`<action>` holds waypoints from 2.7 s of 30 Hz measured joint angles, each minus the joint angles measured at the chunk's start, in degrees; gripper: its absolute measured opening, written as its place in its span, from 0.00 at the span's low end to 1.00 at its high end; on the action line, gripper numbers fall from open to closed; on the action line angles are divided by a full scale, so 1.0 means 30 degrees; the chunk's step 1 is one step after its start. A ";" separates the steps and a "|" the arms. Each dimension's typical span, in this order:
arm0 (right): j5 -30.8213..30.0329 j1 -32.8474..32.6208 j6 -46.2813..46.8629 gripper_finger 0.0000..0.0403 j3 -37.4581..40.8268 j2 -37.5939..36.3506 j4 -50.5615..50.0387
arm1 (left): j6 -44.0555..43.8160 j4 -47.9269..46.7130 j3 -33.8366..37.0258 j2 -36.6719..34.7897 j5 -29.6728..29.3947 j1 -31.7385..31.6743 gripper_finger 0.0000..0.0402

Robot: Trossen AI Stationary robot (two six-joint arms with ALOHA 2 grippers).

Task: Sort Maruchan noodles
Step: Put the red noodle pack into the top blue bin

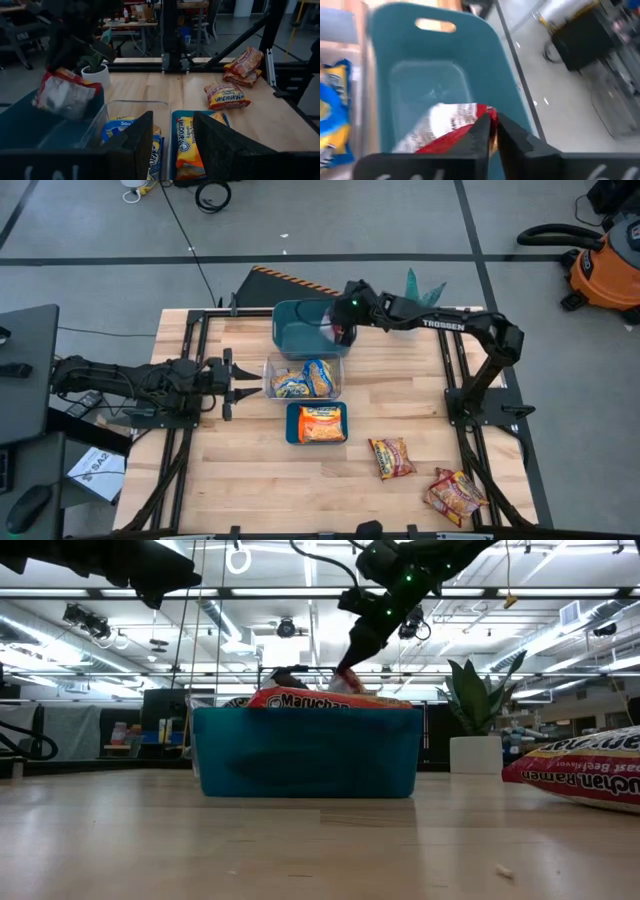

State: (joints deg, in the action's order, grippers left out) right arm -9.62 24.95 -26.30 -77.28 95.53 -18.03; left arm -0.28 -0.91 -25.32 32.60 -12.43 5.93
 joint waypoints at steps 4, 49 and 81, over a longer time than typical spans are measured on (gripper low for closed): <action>0.0198 -0.0013 -0.0061 0.20 0.0352 0.0000 0.0172 | -0.0695 0.0000 0.0000 0.0000 0.0000 -0.0007 0.36; 0.4644 -1.3403 2.2570 0.55 0.4261 0.1189 -0.7976 | -0.2189 -0.1217 0.0015 0.0007 0.0000 0.0007 0.36; 0.5266 -1.2931 1.9174 0.05 0.1012 0.4138 -1.5139 | -0.2695 -0.2101 0.0015 0.0007 0.0007 0.0015 0.36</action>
State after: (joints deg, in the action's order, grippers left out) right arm 6.18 -13.84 31.22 -74.25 107.94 -63.45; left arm -8.36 -7.21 -25.28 32.62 -12.40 5.98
